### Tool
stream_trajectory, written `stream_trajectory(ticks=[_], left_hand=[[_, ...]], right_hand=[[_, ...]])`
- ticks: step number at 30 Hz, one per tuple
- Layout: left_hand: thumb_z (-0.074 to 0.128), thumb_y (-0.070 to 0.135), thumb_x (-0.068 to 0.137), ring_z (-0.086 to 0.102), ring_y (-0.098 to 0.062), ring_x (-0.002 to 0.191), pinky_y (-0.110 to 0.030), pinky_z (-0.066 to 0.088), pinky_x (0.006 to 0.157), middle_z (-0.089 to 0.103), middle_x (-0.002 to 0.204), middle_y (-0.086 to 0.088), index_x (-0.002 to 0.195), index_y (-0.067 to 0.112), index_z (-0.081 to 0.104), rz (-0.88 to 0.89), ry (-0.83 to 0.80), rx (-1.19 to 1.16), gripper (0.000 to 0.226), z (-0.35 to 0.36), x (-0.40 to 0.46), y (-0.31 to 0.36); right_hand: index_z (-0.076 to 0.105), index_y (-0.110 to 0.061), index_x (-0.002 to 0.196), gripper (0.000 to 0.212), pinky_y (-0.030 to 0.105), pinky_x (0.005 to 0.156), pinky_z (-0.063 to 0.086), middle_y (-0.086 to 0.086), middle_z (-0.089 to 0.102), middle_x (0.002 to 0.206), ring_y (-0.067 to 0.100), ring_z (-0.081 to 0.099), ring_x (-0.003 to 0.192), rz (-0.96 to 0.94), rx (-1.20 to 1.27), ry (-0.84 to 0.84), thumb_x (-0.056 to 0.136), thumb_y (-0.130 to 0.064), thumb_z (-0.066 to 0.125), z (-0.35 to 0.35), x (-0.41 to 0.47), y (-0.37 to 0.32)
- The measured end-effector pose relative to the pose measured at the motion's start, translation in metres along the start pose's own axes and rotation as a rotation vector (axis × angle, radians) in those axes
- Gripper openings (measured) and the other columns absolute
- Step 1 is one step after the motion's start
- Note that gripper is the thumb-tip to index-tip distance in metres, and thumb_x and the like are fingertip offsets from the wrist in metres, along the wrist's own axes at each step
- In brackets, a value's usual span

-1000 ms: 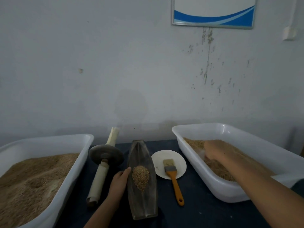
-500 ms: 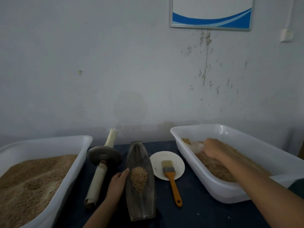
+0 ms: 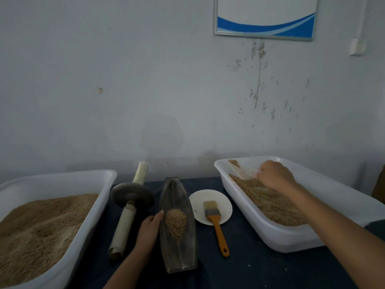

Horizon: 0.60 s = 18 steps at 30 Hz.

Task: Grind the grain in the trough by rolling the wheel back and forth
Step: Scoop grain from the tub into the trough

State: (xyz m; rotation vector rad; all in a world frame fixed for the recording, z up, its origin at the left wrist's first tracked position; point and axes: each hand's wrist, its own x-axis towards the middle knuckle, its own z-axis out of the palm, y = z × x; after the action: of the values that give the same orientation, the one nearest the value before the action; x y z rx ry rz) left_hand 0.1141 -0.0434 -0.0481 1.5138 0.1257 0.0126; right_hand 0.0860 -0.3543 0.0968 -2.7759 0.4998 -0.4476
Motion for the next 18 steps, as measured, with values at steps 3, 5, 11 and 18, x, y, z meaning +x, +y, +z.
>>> stream_trajectory(ticks=[3,5,11,18], left_hand=[[0.054,0.026,0.095,0.064,-0.03,0.093,-0.038,0.049,0.086,0.068,0.099,-0.017,0.103,0.001,0.064,0.001,-0.004,-0.001,0.028,0.0,0.0,0.0],[0.054,0.027,0.095,0.064,-0.03,0.094,-0.04,0.049,0.089,0.068,0.099,-0.016,0.104,0.002,0.064,0.0,-0.008,0.0,0.029,0.0,0.0,-0.001],[0.053,0.031,0.095,0.064,-0.026,0.093,-0.037,0.051,0.084,0.068,0.099,-0.012,0.104,0.007,0.063,0.001,-0.012,0.008,0.028,-0.001,-0.001,-0.002],[0.054,0.036,0.094,0.064,-0.024,0.094,-0.039,0.051,0.086,0.067,0.101,-0.011,0.108,0.008,0.063,-0.015,-0.001,0.042,0.033,-0.003,0.002,-0.005]], right_hand=[[0.059,-0.01,0.076,0.019,0.028,0.057,0.036,0.006,0.054,0.068,0.02,0.049,0.059,-0.141,0.135,-0.008,0.092,-0.02,0.057,-0.013,-0.015,-0.015],[0.068,-0.009,0.089,0.019,0.031,0.062,0.044,0.01,0.064,0.074,0.02,0.056,0.061,-0.255,0.195,-0.077,0.092,-0.026,0.06,-0.018,-0.029,-0.028],[0.07,-0.022,0.104,0.016,0.017,0.051,0.044,-0.011,0.062,0.063,0.004,0.058,0.052,-0.439,0.179,-0.351,0.093,-0.028,0.062,-0.009,-0.065,-0.06],[0.071,-0.021,0.109,0.023,0.032,0.077,0.055,0.001,0.069,0.101,0.017,0.064,0.086,-0.551,-0.205,-0.244,0.09,-0.026,0.058,0.008,-0.077,-0.078]])
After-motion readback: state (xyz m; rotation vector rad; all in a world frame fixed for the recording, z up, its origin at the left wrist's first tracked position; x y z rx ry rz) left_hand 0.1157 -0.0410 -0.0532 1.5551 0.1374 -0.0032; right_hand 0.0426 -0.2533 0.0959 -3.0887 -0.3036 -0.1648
